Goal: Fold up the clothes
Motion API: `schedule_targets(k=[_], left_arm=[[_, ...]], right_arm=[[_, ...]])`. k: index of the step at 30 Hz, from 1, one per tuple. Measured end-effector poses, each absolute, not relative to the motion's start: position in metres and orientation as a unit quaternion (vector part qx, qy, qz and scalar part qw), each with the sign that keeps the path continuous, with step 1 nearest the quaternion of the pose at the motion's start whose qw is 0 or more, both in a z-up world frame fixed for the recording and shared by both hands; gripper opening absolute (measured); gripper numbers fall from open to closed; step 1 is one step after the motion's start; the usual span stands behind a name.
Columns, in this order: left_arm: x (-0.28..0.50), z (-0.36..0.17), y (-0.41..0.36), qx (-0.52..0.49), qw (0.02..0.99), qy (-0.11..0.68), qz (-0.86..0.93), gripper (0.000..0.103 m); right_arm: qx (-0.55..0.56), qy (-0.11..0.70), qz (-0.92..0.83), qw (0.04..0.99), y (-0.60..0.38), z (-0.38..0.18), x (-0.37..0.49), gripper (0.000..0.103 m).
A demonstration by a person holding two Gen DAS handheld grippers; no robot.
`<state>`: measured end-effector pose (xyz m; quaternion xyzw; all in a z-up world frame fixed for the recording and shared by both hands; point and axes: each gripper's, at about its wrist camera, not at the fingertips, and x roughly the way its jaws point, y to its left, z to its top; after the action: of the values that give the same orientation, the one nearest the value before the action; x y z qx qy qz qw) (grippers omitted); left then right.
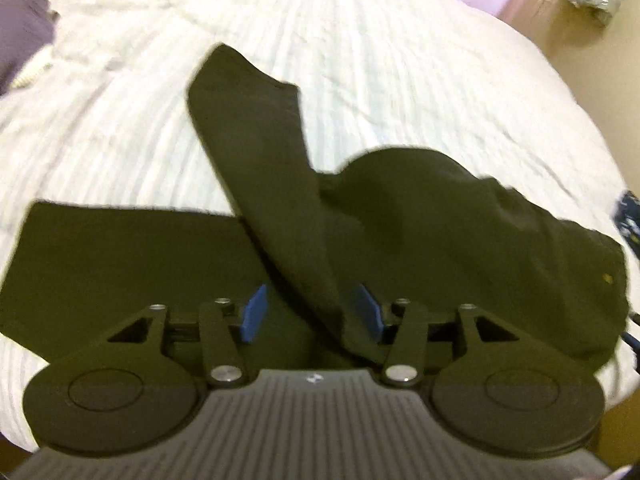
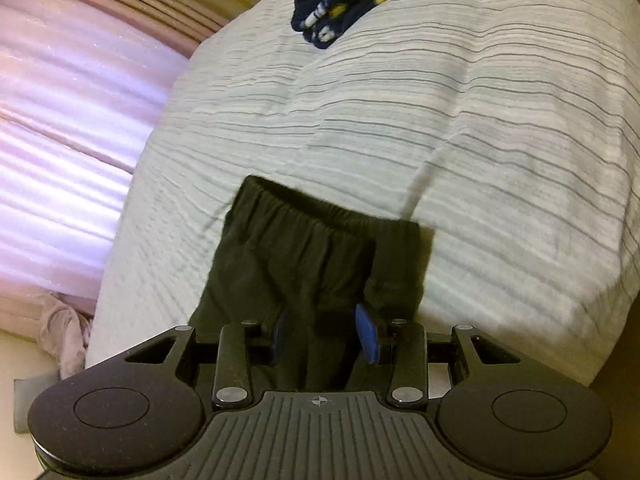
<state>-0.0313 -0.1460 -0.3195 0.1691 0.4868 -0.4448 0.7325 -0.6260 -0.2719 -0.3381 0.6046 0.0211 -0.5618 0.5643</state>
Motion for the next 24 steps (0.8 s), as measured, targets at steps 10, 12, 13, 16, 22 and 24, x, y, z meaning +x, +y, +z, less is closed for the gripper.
schedule_targets(k=[10,12,13,16,22,24], left_arm=[[-0.011,-0.328,-0.235,0.232,0.763,0.415,-0.439,0.052],[-0.013,-0.336,-0.252,0.259,0.761,0.406,-0.435,0.054],[-0.015,-0.342,-0.259,0.274,0.76,0.402,-0.43,0.054],[-0.022,-0.363,-0.275,0.333,0.759,0.385,-0.407,0.053],[-0.012,-0.367,-0.251,0.306,0.799,0.371,-0.361,0.01],[-0.004,-0.342,-0.217,0.218,0.838,0.362,-0.345,0.009]], right_arm=[[0.621,-0.002,-0.556,0.553,-0.287,-0.371,-0.637,0.041],[0.621,-0.005,-0.554,0.555,-0.286,-0.373,-0.639,0.041],[0.622,-0.007,-0.552,0.556,-0.286,-0.373,-0.64,0.041],[0.622,-0.009,-0.548,0.56,-0.278,-0.366,-0.641,0.041],[0.63,-0.017,-0.542,0.555,-0.274,-0.365,-0.644,0.041],[0.631,-0.014,-0.541,0.556,-0.274,-0.363,-0.644,0.041]])
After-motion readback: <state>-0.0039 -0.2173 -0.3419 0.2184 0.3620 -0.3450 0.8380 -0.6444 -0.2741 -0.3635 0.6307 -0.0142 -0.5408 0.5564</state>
